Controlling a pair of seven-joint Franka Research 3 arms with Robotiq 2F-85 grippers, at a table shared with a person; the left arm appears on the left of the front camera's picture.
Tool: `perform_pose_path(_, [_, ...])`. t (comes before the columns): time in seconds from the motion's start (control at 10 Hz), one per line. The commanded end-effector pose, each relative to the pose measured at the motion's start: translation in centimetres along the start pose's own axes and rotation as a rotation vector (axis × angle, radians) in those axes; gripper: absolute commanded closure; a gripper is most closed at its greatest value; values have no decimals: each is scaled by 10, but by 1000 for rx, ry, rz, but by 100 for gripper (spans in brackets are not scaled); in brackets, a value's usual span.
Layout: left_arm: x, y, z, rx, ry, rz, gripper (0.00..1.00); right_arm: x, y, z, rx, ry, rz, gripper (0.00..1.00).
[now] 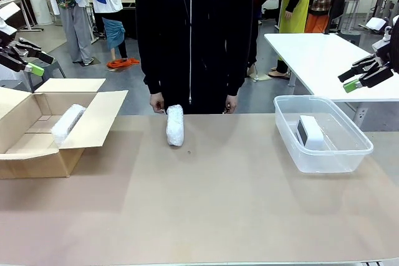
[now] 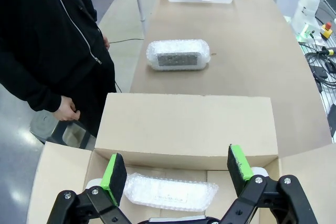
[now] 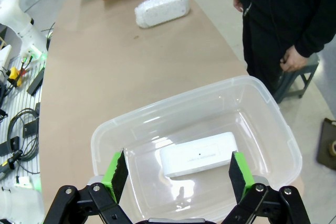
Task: Separate and place wrapped and unwrapped clocks.
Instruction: Pick up the Digital clock indicated by the person.
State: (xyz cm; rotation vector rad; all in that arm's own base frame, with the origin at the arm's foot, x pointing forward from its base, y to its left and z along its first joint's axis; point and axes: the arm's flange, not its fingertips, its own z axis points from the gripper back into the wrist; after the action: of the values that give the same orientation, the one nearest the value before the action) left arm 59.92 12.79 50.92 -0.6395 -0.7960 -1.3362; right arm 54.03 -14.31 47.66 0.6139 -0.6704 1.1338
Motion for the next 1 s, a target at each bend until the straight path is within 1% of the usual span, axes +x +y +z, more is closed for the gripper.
perform_pose_path(0.0, [-2, -3, -2, 6, -22, -16, 0, 1, 1, -2, -10, 5, -6, 0])
perform_pose_path(0.9, [-2, -3, -2, 6, -22, -16, 0, 1, 1, -2, -10, 5, -6, 0])
